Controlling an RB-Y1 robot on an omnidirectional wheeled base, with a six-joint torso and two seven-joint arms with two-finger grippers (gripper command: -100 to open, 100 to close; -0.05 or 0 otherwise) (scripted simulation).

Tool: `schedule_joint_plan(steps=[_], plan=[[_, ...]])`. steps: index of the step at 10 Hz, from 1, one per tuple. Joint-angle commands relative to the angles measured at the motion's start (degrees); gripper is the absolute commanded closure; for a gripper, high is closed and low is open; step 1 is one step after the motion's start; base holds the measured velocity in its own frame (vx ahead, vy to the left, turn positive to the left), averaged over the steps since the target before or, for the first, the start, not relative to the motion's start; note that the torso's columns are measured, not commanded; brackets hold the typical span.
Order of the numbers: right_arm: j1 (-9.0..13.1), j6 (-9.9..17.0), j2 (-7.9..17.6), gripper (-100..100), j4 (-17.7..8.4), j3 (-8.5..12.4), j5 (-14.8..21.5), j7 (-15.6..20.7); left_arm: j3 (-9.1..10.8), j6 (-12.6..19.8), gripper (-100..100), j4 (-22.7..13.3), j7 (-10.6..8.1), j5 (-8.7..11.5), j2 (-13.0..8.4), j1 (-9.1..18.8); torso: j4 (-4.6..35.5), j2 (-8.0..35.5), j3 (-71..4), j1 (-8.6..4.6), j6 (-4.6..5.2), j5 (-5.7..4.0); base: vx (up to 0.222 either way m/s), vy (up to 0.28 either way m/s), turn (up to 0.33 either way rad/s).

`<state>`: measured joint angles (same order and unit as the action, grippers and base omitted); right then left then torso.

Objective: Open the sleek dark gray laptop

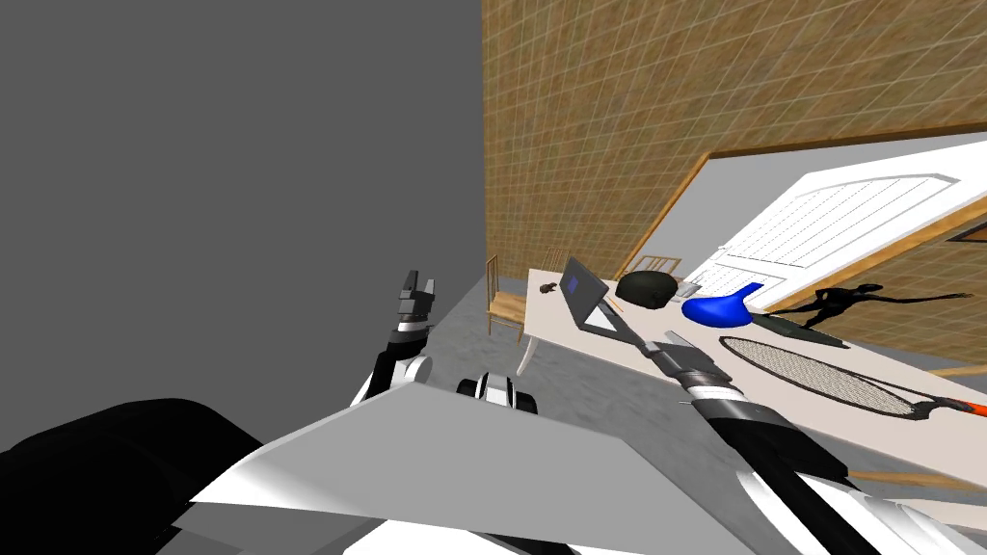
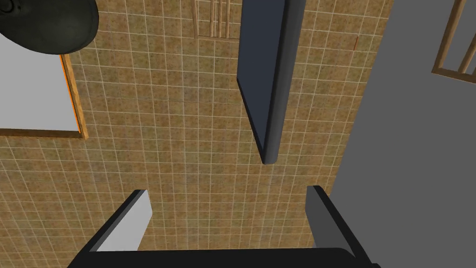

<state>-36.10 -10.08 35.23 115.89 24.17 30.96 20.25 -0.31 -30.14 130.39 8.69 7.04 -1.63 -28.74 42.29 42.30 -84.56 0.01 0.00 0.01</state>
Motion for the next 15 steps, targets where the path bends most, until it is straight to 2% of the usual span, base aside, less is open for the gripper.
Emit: schedule_joint_plan(steps=[1, 10, 11, 13, 14, 15], plan=[[-0.4, 1.4, 3.3, -100, -2.0, 1.8, 2.5, 1.9, 0.0, 0.0, 0, 0.0, 0.0, 0.0, 0.0, 0.0, 0.0, 0.0, 0.0, -0.02, 0.01, -0.01, 0.046, 0.107, 0.062], [-1.7, 7.1, 14.9, -100, -10.2, 7.7, 10.3, 8.2, 0.0, 0.0, 0, 0.0, 0.0, 0.0, 0.0, 0.0, 0.0, 0.0, 0.0, -0.06, 0.0, -0.02, 0.083, 0.107, 0.091], [-1.8, 7.5, 15.5, -100, -10.8, 8.1, 10.8, 8.6, 0.0, 0.0, 0, 0.0, 0.0, 0.0, 0.0, 0.0, 0.0, -0.1, 0.0, 0.02, -0.01, -0.01, 0.09, 0.082, 0.098], [-1.6, 7.0, 14.9, -100, -10.5, 7.8, 10.5, 8.4, 0.01, 0.0, 0, 0.0, 0.0, 0.0, 0.0, 0.0, 0.0, 0.1, 0.1, -0.19, 0.03, -0.06, 0.024, 0.019, 0.006], [-1.6, 7.0, 14.9, 100, -10.5, 7.8, 10.5, 8.4, 0.01, 0.0, 0, 0.0, 0.0, 0.0, 0.0, 0.0, 0.1, 0.2, 0.1, -0.2, 0.02, -0.07, 0.006, 0.002, -0.002], [-0.8, 6.6, 15.2, 100, -11.8, 7.6, 8.3, 6.3, 0.01, 0.0, 0, 0.0, 0.0, 0.0, 0.0, 0.0, 0.0, 0.1, 0.1, -0.11, -0.01, -0.07, -0.033, -0.06, 0.018]])
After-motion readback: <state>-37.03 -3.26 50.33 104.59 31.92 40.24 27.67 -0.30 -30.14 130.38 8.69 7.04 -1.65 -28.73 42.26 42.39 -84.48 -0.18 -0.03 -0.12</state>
